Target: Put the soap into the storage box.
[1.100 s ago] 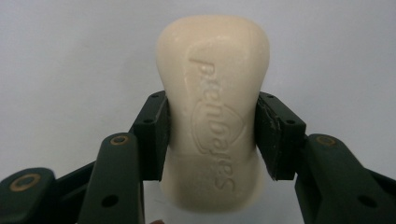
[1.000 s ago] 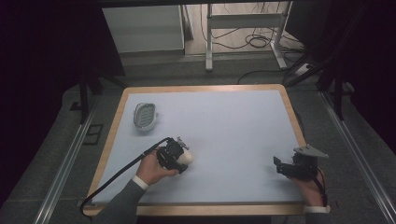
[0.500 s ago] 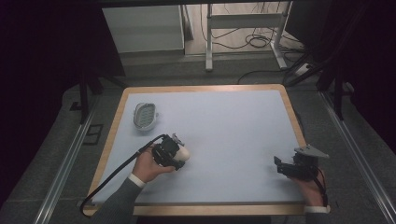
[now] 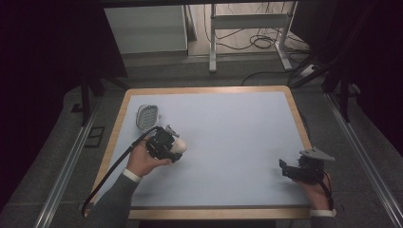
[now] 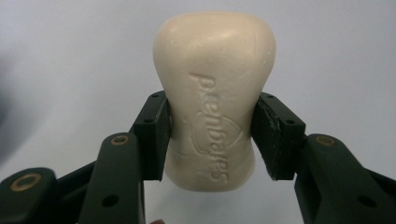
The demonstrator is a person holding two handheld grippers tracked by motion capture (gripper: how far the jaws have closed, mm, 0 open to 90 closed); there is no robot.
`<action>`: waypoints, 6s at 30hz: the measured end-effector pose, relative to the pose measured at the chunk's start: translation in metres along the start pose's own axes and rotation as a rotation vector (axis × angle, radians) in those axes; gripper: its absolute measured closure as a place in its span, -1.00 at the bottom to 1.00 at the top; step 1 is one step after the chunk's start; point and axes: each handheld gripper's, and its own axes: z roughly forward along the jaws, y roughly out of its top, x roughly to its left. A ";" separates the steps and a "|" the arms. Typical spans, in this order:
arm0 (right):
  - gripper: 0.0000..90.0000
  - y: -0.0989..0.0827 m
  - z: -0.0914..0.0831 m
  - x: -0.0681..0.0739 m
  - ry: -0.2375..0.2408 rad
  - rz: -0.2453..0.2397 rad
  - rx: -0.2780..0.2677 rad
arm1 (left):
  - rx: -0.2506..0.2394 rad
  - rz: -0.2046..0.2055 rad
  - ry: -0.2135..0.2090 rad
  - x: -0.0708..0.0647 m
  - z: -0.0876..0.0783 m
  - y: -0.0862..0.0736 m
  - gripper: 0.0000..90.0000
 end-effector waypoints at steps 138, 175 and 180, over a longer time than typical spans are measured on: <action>-0.83 -0.004 0.004 -0.004 -0.022 -0.003 0.015 | 0.031 -0.462 0.154 0.169 0.030 0.030 -0.27; -0.83 -0.003 0.005 -0.001 -0.021 -0.013 0.018 | -0.157 -0.184 0.046 0.074 -0.004 -0.006 -0.45; -0.84 -0.003 0.005 -0.001 -0.022 -0.014 0.016 | -0.180 -0.180 0.007 0.060 0.003 -0.025 -0.46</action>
